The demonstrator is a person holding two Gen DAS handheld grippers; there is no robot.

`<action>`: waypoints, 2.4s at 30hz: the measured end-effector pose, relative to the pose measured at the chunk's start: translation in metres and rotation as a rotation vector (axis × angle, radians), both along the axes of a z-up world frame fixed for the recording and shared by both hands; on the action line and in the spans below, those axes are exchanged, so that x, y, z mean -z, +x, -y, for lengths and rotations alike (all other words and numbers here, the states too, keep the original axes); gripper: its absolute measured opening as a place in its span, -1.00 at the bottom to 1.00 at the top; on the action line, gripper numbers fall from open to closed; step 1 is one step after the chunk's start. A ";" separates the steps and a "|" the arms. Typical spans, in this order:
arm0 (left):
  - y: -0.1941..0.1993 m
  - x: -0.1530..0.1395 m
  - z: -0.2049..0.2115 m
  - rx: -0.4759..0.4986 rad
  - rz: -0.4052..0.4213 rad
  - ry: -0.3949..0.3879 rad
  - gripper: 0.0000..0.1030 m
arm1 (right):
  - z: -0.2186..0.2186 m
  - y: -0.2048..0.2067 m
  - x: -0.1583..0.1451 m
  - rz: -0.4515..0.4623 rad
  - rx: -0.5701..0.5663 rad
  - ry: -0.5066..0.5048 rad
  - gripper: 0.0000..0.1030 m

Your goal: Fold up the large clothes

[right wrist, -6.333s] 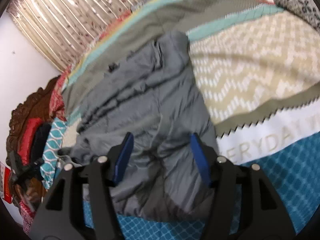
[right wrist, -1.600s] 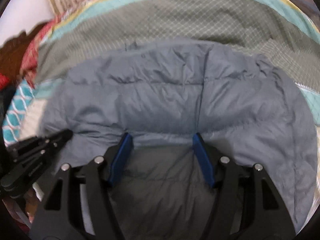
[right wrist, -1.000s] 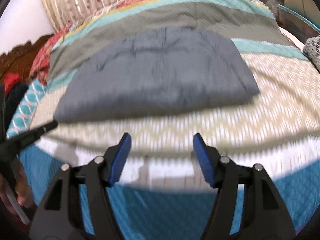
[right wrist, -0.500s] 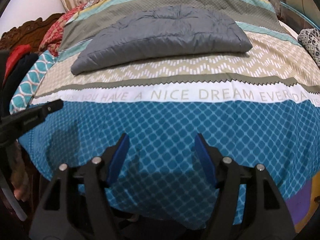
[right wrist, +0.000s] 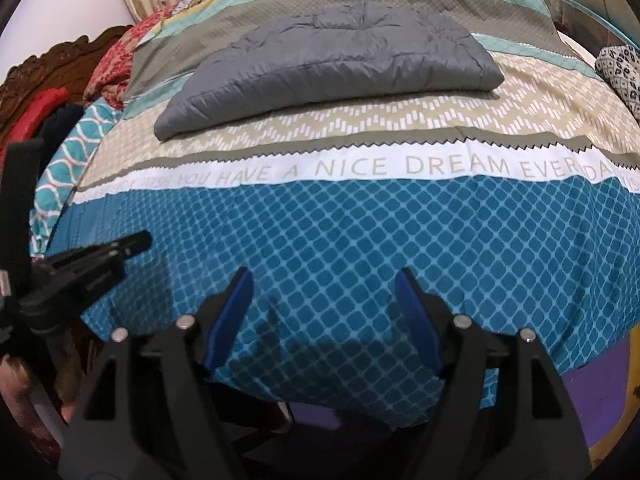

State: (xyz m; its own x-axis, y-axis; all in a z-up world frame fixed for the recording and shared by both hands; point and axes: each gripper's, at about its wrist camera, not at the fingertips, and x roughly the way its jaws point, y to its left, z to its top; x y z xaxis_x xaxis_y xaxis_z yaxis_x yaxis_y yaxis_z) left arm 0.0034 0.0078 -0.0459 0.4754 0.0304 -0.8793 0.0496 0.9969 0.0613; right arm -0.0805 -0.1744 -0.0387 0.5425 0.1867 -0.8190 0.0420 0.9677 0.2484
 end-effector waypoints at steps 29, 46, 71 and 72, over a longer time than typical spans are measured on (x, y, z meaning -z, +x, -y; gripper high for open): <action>-0.047 -0.073 0.014 0.023 0.225 0.073 -0.72 | 0.037 -0.015 -0.071 0.082 0.084 0.082 0.76; -0.073 -0.101 0.009 0.022 0.266 0.041 -0.80 | 0.003 -0.052 -0.095 0.091 0.076 0.115 0.76; -0.086 -0.108 0.011 0.043 0.275 0.036 -0.86 | -0.010 -0.052 -0.100 0.106 0.048 0.084 0.77; -0.086 -0.108 0.011 0.043 0.274 0.035 -0.86 | -0.010 -0.052 -0.100 0.104 0.048 0.085 0.77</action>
